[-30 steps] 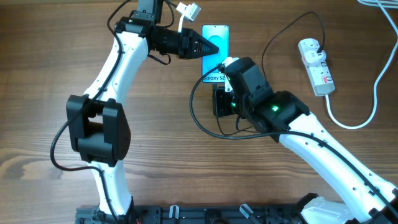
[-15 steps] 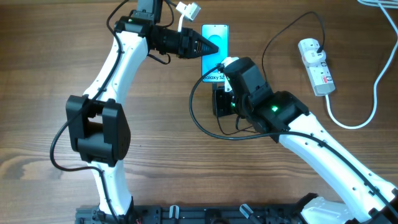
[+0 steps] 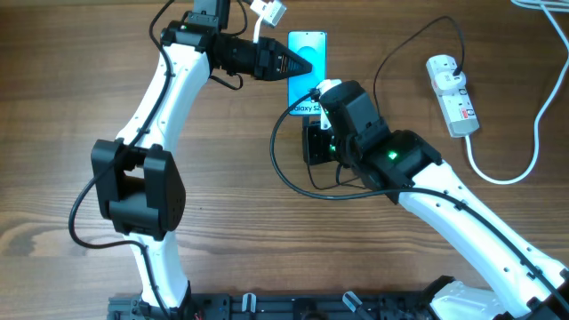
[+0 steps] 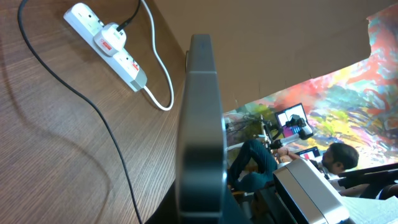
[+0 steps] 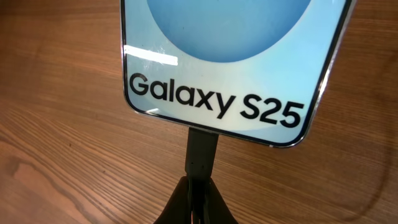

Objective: Plug charger to phone and switch on socket
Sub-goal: 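Push the USB-C plug into the phone's port with the right gripper, then lower the phone flat onto the table with the left gripper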

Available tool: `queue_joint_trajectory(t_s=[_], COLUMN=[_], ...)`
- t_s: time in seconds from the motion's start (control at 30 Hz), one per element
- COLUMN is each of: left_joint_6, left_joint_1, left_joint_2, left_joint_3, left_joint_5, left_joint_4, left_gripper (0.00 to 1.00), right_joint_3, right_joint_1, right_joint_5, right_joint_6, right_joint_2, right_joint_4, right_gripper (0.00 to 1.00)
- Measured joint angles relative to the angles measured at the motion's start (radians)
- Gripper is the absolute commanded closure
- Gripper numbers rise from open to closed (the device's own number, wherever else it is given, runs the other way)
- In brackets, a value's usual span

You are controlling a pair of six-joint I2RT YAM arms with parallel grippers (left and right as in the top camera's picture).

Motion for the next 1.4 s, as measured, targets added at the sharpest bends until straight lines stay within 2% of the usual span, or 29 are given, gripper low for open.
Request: queue_joint_trajectory(t_s=[0.83, 1.0, 1.17, 1.4], left_joint_6=[0.025, 0.029, 0.045, 0.045], left_joint_1=[0.0, 0.0, -0.022, -0.066], left_joint_2=[-0.004, -0.006, -0.006, -0.005], left_joint_3=[0.011, 0.011, -0.021, -0.029], left_joint_5=[-0.027, -0.03, -0.045, -0.045], left_joint_4=[-0.042, -0.042, -0.102, -0.103], left_gripper=[0.96, 0.96, 0.96, 0.96], right_joint_3=[0.0, 0.0, 0.058, 0.08], right_joint_1=[0.005, 0.006, -0.018, -0.022], right_joint_5=[0.003, 0.007, 0.105, 0.146], right_joint_6=[-0.004, -0.005, -0.008, -0.012], right_joint_2=[0.0, 0.0, -0.007, -0.034], right_joint_4=[0.005, 0.006, 0.137, 0.124], right_gripper=[0.95, 0.89, 0.88, 0.82])
